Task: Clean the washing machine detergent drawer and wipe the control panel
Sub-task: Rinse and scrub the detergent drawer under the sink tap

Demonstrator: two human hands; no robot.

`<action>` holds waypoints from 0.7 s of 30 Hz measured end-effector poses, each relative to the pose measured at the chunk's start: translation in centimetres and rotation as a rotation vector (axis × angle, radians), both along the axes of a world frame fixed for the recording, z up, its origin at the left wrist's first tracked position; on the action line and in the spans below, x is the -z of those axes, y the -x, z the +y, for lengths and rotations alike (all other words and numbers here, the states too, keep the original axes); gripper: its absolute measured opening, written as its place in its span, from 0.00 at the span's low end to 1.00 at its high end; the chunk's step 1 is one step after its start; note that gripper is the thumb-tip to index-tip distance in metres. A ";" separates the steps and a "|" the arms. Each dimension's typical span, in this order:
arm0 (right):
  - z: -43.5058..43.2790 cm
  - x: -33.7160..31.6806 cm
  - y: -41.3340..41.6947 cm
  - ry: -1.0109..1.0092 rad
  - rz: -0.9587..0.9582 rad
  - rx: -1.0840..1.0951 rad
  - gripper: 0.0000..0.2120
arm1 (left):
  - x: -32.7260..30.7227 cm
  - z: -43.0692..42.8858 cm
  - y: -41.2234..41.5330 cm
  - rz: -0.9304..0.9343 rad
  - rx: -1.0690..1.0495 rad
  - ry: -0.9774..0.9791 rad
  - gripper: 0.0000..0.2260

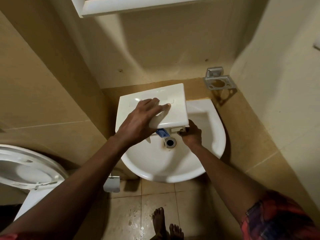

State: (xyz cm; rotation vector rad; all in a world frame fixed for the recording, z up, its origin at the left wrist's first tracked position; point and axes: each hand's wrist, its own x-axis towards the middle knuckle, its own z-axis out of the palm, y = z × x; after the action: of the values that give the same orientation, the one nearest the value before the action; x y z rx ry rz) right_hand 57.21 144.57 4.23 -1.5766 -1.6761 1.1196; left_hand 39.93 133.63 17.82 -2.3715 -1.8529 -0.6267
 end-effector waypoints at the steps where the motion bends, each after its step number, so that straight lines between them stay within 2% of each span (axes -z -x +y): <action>1: -0.1 -0.1 0.0 -0.025 0.006 0.012 0.20 | 0.0 -0.1 0.0 0.007 0.005 0.000 0.33; 5: 0.0 -0.6 0.2 -0.059 -0.008 -0.004 0.22 | 0.1 -0.1 0.7 0.038 0.000 -0.032 0.33; 10: -0.2 -0.1 0.3 -0.091 -0.033 -0.017 0.20 | 1.1 -1.5 0.3 0.045 -0.044 -0.056 0.32; 14: -0.2 -0.8 0.5 -0.057 -0.102 -0.100 0.21 | 1.1 -3.2 0.4 -0.051 -0.140 -0.043 0.32; 19: -0.7 -2.3 1.8 -0.274 -0.059 -0.082 0.17 | 0.8 -5.5 0.5 0.019 -0.157 -0.093 0.33; 21: -1.5 -2.8 2.2 -0.376 0.004 -0.072 0.16 | 0.2 -5.7 0.3 0.069 -0.106 -0.152 0.28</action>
State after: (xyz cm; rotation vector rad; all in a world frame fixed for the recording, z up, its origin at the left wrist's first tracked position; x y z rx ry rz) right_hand 55.00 143.07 7.00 -1.2841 -1.8271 0.7816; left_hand 39.64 127.91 17.58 -2.1573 -1.8183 -0.6426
